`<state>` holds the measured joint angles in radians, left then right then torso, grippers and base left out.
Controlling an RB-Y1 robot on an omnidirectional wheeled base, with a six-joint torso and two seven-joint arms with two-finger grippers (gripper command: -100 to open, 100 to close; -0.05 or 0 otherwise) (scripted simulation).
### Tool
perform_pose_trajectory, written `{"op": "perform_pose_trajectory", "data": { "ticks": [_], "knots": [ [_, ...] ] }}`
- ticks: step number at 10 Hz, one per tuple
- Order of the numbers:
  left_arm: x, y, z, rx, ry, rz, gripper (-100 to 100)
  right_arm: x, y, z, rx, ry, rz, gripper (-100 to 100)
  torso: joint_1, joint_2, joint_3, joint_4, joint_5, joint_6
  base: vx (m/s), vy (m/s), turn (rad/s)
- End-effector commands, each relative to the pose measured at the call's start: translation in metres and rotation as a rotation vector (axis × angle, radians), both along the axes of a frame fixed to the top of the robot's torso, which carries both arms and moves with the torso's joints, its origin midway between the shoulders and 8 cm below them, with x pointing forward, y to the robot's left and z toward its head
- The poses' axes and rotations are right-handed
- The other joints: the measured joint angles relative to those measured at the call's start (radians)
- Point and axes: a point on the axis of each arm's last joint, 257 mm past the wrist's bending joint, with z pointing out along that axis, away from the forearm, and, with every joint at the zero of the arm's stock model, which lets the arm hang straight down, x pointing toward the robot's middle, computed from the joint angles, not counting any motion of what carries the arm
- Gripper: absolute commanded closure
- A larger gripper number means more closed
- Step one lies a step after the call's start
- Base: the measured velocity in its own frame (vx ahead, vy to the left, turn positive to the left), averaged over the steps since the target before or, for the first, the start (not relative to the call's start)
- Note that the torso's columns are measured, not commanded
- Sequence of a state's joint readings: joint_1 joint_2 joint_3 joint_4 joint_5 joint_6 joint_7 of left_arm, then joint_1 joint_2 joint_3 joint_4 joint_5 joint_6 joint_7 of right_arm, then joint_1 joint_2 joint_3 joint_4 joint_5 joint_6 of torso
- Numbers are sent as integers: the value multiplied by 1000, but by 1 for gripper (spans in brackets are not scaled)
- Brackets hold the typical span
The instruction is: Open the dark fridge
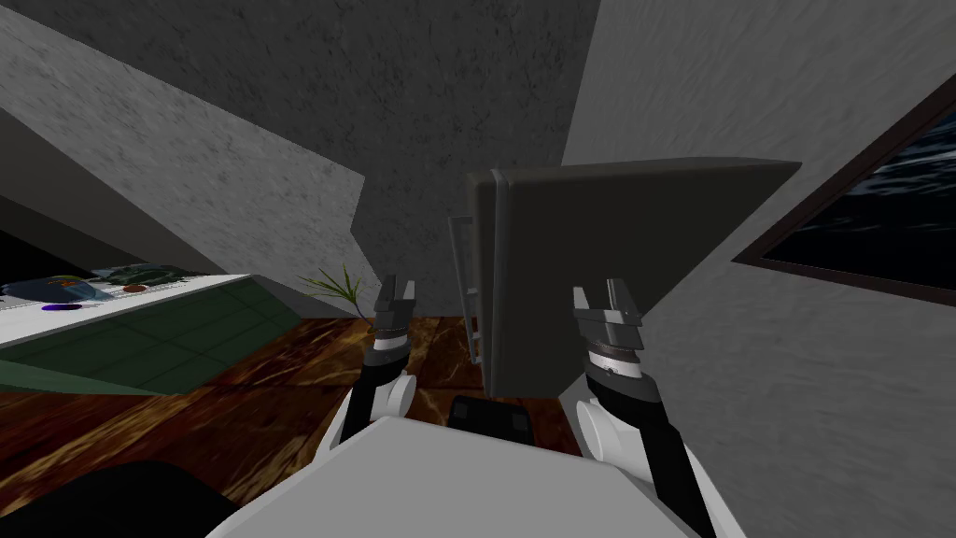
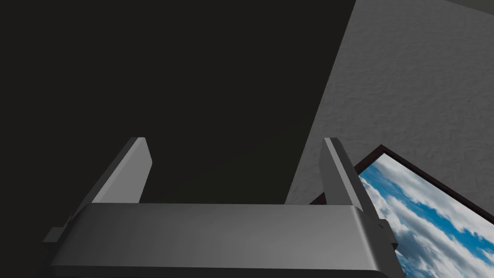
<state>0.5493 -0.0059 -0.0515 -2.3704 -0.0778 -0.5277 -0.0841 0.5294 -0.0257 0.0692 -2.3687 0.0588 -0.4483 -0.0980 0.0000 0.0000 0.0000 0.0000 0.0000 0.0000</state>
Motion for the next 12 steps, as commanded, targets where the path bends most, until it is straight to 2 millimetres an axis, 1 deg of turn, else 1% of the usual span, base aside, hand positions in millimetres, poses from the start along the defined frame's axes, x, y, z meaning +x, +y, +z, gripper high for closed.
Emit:
{"op": "perform_pose_trajectory", "data": {
  "ticks": [1, 3, 9, 10, 11, 12],
  "knots": [
    [0, 0, 0, 0, 0, 0, 0, 0, 0, 0, 0, 0, 0, 0, 0, 41, -82, 41, 0, 0, 0, 0, 0],
    [0, 0, 0, 0, 0, 0, 0, 0, 0, 0, 0, 0, 0, 0, 0, 175, -351, 176, 0, 0, 0, 0, 0],
    [0, 0, 0, 0, 0, 0, 0, 0, 0, 0, 0, 0, 0, 0, 0, 618, -1234, 617, 0, 0, 0, 0, 0],
    [0, 0, 0, 0, 0, 0, 0, 1, 6, 0, -79, 2, -7, -100, 0, 691, -1382, 691, 0, 0, 23, 15, -51],
    [0, 0, 0, 0, 0, 0, 0, 1, 9, 0, -120, -1, -18, -100, 1, 724, -1451, 724, 0, 0, 40, 29, -71],
    [0, 0, 0, 0, 0, 0, 0, 1, 11, 1, -166, -5, -36, -100, 1, 733, -1472, 733, 0, 0, 44, 43, -58]
  ]
}}
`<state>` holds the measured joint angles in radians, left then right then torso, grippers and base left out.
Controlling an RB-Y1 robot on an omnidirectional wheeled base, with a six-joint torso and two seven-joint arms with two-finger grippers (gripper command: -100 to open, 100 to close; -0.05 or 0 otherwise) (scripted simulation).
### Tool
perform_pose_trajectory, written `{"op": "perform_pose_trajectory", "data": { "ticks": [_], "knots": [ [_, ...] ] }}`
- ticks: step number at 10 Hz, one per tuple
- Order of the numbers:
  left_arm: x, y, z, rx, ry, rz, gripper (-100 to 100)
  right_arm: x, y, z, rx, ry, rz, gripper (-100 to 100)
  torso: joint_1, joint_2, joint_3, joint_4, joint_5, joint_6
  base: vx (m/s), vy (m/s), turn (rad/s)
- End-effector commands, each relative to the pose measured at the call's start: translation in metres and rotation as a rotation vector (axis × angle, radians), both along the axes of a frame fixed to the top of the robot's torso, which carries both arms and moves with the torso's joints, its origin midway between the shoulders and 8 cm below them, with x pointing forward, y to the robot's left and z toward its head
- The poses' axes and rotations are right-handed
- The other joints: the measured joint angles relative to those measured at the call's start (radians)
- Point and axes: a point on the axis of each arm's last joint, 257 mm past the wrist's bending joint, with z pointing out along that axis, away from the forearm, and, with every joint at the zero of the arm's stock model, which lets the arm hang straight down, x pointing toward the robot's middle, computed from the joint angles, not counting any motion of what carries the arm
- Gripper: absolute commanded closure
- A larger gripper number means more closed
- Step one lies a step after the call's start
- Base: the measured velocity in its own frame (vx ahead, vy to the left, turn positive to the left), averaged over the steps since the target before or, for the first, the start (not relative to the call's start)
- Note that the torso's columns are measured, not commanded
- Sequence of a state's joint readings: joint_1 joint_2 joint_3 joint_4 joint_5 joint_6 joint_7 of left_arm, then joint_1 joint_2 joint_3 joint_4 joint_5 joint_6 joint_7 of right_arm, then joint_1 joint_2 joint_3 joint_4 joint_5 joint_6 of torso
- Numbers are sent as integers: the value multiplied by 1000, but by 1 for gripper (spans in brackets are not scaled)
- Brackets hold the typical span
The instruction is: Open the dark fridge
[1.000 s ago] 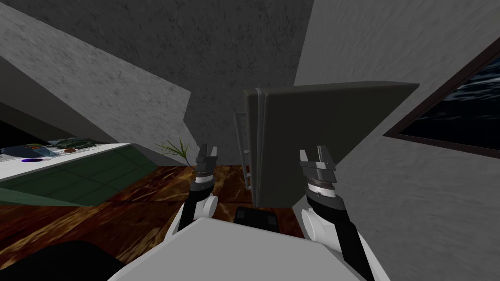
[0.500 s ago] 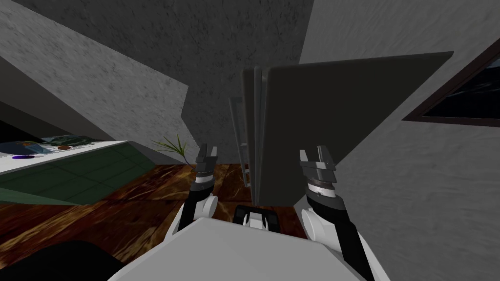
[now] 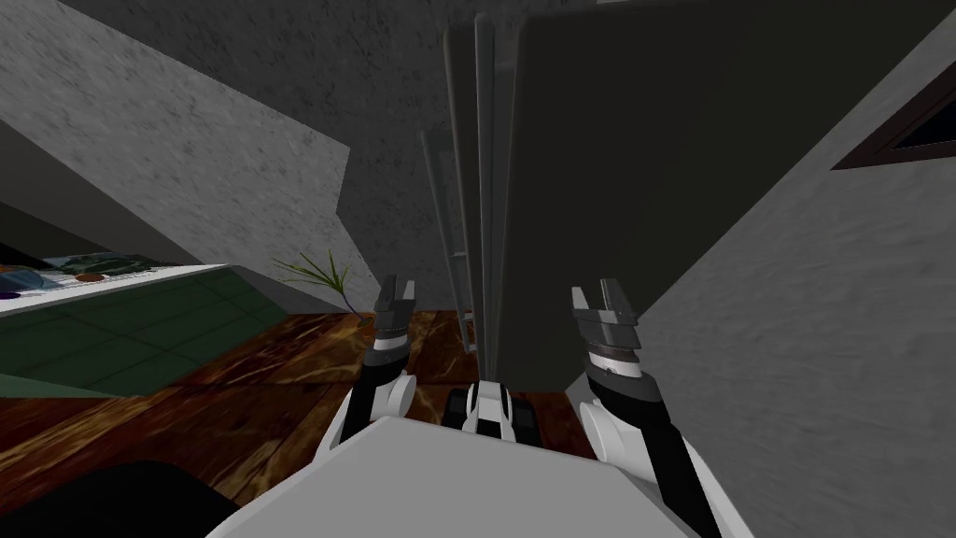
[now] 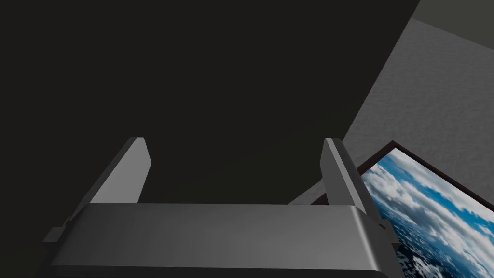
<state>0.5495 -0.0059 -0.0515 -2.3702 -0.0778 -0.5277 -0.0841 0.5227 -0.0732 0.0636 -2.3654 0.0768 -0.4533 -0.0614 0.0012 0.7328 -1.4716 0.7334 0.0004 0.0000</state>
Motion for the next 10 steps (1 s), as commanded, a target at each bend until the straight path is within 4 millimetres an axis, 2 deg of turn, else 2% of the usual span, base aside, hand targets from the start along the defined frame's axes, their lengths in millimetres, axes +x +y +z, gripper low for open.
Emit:
{"op": "perform_pose_trajectory", "data": {
  "ticks": [1, 10],
  "knots": [
    [0, 0, 0, 0, 0, 0, 0, 1, 6, 3, -127, -15, -48, -100, 0, 3, -4, 3, 0, 0, 43, 58, -68],
    [0, 0, 0, 0, 0, 0, 0, 2, 16, 12, -434, -85, -232, -100, 0, 5, -5, 4, 0, 0, 14, 44, -52]
  ]
}}
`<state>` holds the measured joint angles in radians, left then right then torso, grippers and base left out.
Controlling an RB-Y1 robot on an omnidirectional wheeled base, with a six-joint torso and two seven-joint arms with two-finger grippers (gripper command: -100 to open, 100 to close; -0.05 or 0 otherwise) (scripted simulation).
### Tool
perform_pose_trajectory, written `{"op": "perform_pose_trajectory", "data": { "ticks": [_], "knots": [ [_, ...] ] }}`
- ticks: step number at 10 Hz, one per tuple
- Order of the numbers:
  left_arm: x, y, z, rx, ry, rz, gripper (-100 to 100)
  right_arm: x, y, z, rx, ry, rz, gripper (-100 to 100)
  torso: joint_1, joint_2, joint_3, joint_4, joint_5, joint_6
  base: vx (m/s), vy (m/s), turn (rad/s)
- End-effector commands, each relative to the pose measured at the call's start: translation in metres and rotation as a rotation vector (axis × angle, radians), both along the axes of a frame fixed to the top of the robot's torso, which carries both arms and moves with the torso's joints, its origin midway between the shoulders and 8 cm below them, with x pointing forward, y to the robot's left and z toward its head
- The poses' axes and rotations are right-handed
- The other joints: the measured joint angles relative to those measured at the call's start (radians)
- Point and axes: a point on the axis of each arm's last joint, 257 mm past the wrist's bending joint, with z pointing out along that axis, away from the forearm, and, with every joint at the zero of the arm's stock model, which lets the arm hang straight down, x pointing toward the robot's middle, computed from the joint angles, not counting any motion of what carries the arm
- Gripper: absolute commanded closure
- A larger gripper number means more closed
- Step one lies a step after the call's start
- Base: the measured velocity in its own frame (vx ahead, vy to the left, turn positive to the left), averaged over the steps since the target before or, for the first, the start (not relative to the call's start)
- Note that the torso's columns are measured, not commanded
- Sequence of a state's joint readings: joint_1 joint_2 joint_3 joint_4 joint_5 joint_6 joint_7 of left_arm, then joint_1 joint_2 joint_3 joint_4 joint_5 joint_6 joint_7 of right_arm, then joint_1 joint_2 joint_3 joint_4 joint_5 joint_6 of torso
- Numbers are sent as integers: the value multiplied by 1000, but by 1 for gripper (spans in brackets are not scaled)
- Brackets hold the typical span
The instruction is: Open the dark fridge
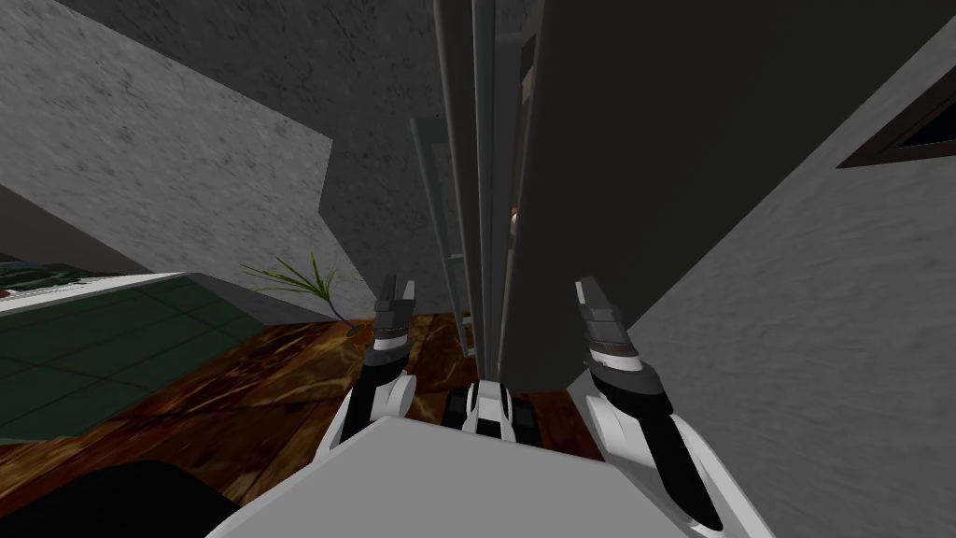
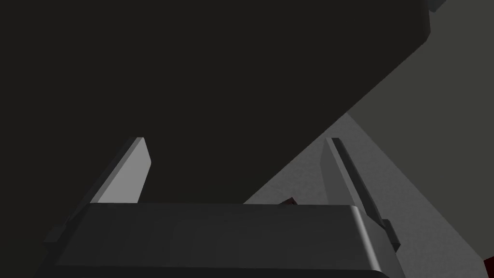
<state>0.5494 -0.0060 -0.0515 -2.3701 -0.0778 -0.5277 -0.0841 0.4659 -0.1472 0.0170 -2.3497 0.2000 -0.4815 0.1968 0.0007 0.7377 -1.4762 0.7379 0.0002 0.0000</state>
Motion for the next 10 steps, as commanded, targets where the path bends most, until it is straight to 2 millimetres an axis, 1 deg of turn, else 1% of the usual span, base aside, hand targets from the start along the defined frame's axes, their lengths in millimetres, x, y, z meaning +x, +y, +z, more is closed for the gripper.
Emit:
{"op": "perform_pose_trajectory", "data": {
  "ticks": [1, 10],
  "knots": [
    [0, 0, 0, 0, 0, 0, 0, 1, 2, 3, -103, -30, -65, -100, -1, 0, 0, 0, 0, 0, -3, 43, -58],
    [0, 0, 0, 0, 0, 0, 0, 1, 2, 3, -116, -33, -77, -100, -1, 0, 0, 0, 0, 0, 0, 6, -6]
  ]
}}
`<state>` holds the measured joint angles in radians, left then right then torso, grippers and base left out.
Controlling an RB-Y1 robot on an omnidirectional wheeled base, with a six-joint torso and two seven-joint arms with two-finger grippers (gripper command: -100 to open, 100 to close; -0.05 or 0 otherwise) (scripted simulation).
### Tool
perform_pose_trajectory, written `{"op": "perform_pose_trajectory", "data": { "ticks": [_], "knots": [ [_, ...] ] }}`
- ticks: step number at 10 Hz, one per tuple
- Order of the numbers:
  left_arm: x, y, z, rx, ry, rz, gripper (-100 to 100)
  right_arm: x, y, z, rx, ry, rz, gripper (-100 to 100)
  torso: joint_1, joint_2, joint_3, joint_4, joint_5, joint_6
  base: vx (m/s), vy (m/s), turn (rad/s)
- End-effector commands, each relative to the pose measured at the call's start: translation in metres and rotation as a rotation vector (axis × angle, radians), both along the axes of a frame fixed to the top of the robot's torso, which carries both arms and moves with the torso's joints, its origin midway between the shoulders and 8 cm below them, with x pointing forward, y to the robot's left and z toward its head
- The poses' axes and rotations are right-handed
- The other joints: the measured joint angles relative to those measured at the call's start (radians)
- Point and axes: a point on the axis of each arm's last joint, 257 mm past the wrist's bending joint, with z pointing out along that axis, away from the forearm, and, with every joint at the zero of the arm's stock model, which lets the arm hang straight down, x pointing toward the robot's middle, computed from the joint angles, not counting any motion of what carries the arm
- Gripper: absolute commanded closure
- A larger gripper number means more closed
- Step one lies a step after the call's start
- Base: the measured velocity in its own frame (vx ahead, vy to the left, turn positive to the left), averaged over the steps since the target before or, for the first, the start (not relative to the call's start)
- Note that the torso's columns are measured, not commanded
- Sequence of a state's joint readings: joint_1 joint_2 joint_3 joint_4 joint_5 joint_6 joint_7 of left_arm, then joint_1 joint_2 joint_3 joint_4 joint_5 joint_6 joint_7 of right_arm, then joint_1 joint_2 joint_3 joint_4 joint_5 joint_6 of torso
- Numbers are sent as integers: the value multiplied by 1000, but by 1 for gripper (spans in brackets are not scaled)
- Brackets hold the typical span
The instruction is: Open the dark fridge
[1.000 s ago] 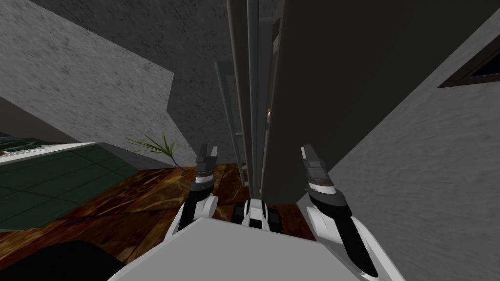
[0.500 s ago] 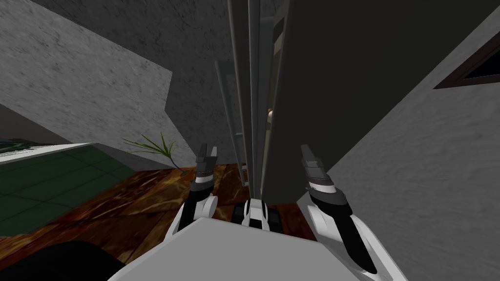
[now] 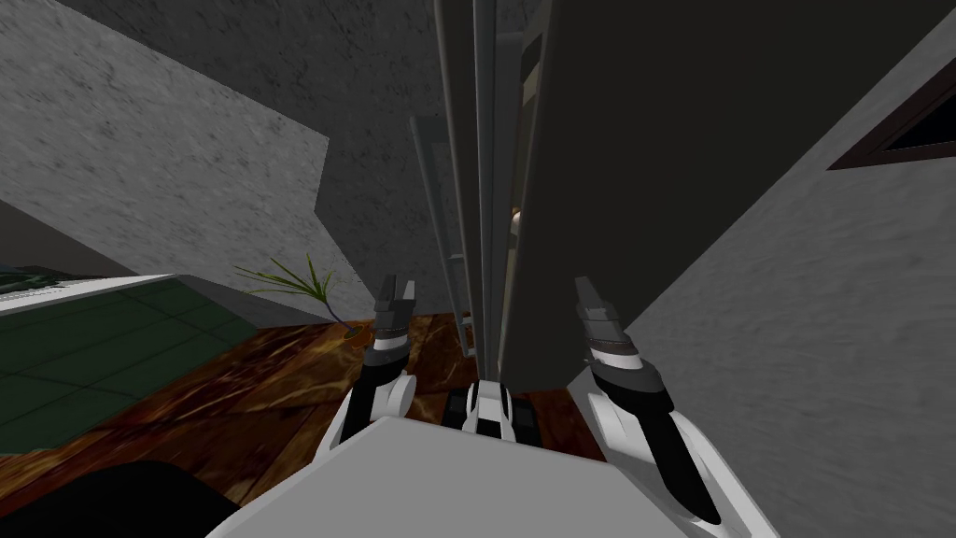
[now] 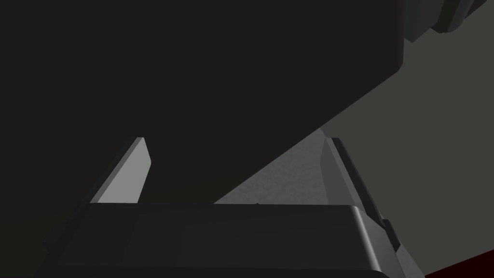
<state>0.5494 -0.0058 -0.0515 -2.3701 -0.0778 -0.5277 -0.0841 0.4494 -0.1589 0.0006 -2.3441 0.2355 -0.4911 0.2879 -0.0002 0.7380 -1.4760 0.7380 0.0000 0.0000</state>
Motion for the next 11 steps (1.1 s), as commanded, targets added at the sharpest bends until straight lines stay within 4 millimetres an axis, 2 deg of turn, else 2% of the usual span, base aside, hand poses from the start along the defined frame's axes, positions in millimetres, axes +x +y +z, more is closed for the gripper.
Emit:
{"op": "perform_pose_trajectory", "data": {
  "ticks": [1, 11],
  "knots": [
    [0, 0, 0, 0, 0, 0, 0, 2, -1, 1, -42, -13, -46, -100, 0, 0, 0, 0, 0, 0, -2, 30, -1],
    [0, 0, 0, 0, 0, 0, 0, 15, 0, 5, -337, -96, -295, -100, 1, 0, 0, 0, 0, 0, -5, 61, -1]
  ]
}}
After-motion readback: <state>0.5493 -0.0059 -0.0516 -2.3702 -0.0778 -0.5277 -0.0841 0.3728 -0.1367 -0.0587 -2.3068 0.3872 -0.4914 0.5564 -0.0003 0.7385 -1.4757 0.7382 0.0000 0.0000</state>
